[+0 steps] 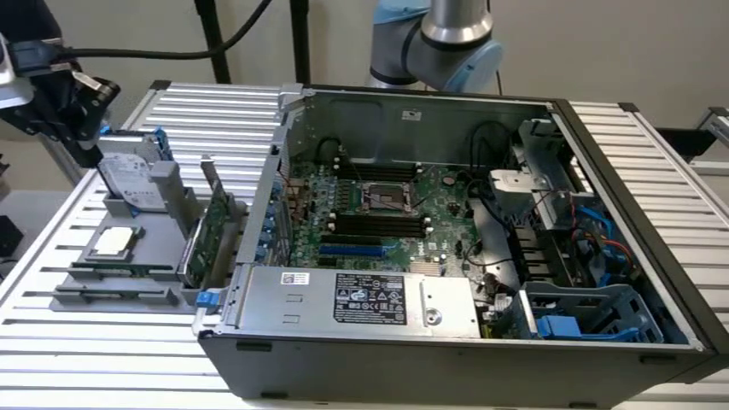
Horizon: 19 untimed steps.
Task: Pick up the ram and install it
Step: 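Reach for the ram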
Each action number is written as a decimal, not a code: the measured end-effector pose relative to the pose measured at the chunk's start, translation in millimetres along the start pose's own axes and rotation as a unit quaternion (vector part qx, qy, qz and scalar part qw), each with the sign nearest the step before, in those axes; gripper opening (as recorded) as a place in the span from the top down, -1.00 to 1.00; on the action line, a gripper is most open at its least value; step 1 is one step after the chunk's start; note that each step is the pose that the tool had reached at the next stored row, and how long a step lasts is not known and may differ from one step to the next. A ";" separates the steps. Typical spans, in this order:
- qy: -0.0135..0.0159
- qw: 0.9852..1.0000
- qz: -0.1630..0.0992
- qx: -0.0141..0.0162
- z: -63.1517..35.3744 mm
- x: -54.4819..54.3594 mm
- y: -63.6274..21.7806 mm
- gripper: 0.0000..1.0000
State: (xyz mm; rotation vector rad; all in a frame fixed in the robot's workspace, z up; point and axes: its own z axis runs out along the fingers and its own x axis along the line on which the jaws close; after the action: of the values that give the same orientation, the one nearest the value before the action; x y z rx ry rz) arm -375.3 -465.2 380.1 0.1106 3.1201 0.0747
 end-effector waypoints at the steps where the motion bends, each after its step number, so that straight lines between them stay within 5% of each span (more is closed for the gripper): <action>1: 0.000 1.000 0.000 0.000 0.8 4.5 -0.4 1.00; 6: 0.002 1.000 0.000 0.000 2.7 16.7 -1.5 1.00; 19: 0.002 1.000 0.000 0.000 2.7 16.8 -1.5 1.00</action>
State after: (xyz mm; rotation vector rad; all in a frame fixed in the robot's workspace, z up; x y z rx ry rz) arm -392.2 -465.3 377.0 0.1102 3.1234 0.0742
